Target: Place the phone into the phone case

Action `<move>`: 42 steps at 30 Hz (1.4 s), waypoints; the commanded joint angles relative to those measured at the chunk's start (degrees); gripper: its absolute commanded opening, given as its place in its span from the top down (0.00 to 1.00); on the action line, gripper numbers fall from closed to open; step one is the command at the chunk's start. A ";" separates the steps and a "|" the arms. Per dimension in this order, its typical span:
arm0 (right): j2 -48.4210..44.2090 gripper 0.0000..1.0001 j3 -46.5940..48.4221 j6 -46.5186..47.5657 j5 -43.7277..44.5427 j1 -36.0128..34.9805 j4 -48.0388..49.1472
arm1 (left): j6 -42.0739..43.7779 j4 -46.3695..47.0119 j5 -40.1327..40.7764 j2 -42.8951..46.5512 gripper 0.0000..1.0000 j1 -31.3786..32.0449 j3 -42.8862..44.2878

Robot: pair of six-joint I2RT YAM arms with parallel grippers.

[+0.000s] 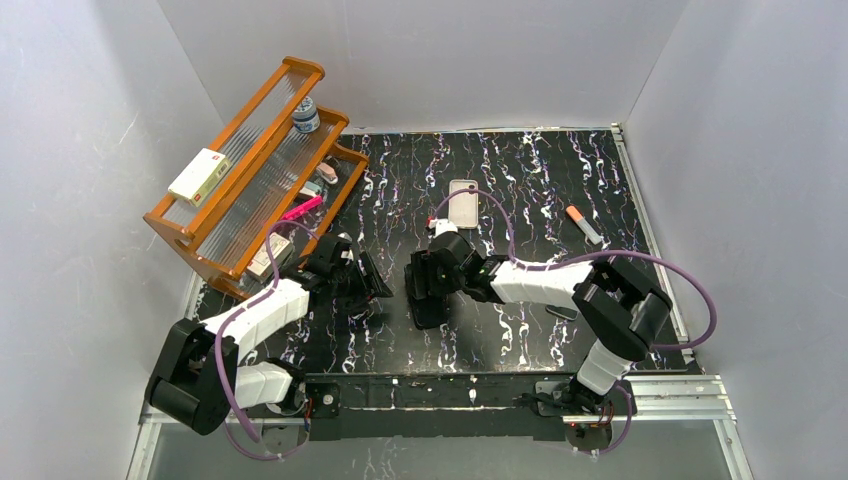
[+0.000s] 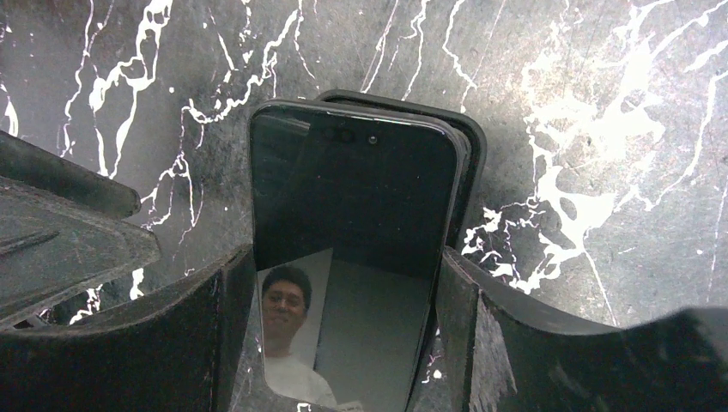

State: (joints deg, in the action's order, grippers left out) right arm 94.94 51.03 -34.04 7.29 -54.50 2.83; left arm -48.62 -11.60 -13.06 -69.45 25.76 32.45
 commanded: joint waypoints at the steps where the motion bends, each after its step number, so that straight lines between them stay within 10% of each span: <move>1: -1.79 0.59 -0.34 -1.15 -0.11 -0.32 3.23 | 0.20 -1.16 0.31 0.11 0.37 -0.36 1.28; 21: -7.35 0.01 0.65 -7.00 0.72 -1.19 -10.91 | 3.45 -1.91 -2.34 -2.45 0.35 -0.36 3.99; 42: -11.58 0.48 -6.03 -9.39 -16.89 14.35 -4.43 | 4.57 10.18 -7.19 -17.70 0.56 3.68 11.05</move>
State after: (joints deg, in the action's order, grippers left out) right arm 83.48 45.32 -43.22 -3.99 -43.00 -6.24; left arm -44.66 -2.96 -20.49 -84.42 28.25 40.36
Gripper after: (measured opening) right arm 0.529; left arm 0.454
